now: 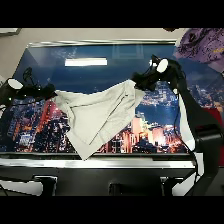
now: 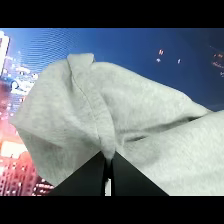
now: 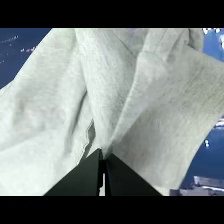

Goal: Fold the clothes and pants, and hang the long-sleeved shirts on hangers.

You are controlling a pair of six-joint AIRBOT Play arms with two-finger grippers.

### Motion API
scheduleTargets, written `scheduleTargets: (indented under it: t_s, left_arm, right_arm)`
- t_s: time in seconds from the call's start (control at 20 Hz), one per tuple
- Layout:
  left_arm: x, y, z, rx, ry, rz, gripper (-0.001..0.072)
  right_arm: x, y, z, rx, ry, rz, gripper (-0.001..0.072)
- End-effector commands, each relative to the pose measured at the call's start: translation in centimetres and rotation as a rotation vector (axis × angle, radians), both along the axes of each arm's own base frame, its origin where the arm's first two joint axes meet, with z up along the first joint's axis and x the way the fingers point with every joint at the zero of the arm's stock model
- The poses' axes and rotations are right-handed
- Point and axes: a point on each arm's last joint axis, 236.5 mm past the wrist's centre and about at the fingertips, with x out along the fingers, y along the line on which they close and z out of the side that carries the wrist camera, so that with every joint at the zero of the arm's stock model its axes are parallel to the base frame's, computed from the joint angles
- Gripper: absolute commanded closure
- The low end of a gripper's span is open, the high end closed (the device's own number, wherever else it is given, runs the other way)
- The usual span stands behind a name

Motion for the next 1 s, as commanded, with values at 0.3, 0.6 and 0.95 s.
scheduleTargets:
  t_s: [0.3, 0.6, 0.95]
  left_arm:
    - [-2.2, -0.1, -1.1, -0.031, 0.104, -0.024, 0.0645]
    - [-6.6, 4.2, 3.0, 0.008, 0.142, -0.02, -0.0011]
    - [-14.2, -1.2, -1.3, -0.207, 0.097, -0.013, -0.0012]
  right_arm:
    - [-0.2, 0.0, 0.2, 0.0, 0.01, -0.021, 0.0686]
    - [-1.5, 0.0, -0.1, -0.011, 0.06, 0.004, 0.0686]
    - [-2.7, -0.1, -0.4, -0.019, 0.106, 0.023, 0.0686]
